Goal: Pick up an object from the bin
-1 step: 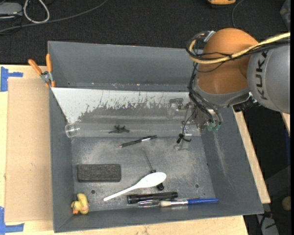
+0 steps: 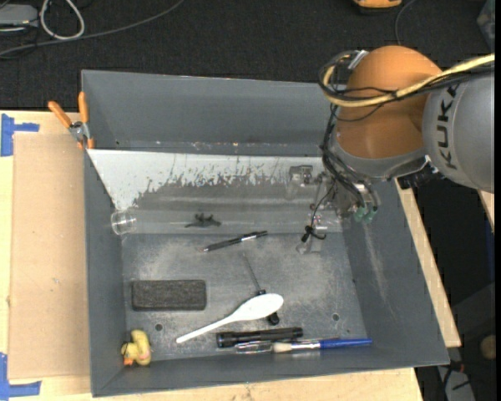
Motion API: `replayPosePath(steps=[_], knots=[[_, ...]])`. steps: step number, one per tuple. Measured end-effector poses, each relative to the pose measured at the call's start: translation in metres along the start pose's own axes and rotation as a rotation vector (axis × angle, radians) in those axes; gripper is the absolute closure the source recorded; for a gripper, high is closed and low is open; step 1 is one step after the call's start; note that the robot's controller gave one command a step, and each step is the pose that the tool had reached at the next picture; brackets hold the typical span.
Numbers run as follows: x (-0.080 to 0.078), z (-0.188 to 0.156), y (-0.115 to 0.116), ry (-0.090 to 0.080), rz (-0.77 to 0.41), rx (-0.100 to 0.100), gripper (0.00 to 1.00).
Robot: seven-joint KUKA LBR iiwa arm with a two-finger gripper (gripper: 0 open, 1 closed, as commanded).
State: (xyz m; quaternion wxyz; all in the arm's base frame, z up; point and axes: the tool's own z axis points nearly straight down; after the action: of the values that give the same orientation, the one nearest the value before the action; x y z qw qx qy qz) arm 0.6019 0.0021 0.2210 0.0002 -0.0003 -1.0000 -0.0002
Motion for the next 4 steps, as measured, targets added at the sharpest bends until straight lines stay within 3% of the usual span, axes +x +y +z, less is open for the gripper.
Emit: replayPosePath(steps=[1, 2, 3, 4], knots=[[0.022, 0.052, 0.021, 0.0, -0.158, 0.0, 0.0], [0.062, 0.062, 0.068, 0.001, -0.25, -0.003, 0.0], [0.081, 0.076, 0.079, 0.002, -0.486, 0.0, 0.0], [0.106, 0.152, 0.07, 0.002, -0.433, -0.001, 0.0]])
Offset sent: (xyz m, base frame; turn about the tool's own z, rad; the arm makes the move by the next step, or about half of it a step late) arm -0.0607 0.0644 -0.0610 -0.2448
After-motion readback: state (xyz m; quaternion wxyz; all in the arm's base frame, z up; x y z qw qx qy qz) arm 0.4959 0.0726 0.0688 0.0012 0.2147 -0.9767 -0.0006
